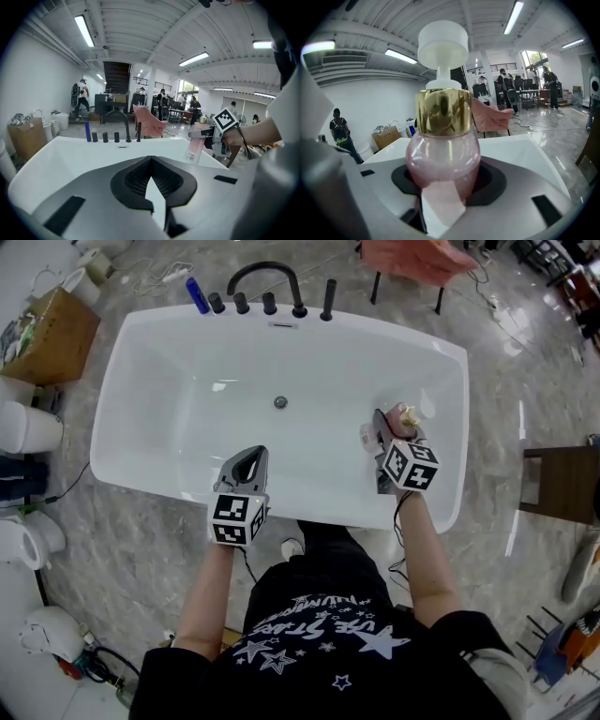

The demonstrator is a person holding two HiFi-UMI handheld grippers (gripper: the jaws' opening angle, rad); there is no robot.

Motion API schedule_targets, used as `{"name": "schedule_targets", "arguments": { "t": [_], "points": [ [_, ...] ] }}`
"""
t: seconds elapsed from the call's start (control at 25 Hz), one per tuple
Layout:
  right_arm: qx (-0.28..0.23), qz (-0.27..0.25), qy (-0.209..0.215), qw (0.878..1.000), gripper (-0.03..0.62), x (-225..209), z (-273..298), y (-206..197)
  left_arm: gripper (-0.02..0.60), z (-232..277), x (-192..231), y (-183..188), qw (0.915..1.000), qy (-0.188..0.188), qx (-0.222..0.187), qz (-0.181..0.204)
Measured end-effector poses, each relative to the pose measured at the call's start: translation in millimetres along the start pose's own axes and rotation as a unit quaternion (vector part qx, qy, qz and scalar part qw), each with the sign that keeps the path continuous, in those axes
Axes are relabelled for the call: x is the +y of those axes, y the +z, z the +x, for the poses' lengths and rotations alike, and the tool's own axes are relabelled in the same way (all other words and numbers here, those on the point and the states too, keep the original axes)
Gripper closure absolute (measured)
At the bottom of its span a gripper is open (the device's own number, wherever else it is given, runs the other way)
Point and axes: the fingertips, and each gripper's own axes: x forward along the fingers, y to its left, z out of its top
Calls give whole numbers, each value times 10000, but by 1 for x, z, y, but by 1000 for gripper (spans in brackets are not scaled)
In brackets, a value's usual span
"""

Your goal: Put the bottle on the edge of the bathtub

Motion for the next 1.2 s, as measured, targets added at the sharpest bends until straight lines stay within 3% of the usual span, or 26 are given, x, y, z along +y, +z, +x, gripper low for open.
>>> {"name": "schedule_targets", "arguments": {
  "t": [0.28,0.64,1.2],
  "points": [
    [70,-158,1,9999,373,-24,82,26,566,68,26,28,9999,96,25,45],
    [-28,-376,74,9993,373,-33,199,66,566,125,83,55,9987,496,-35,-98],
    [-460,-477,-191,9976,373,-51,351,104,566,200,143,33,9975,588,122,-378]
  ]
}}
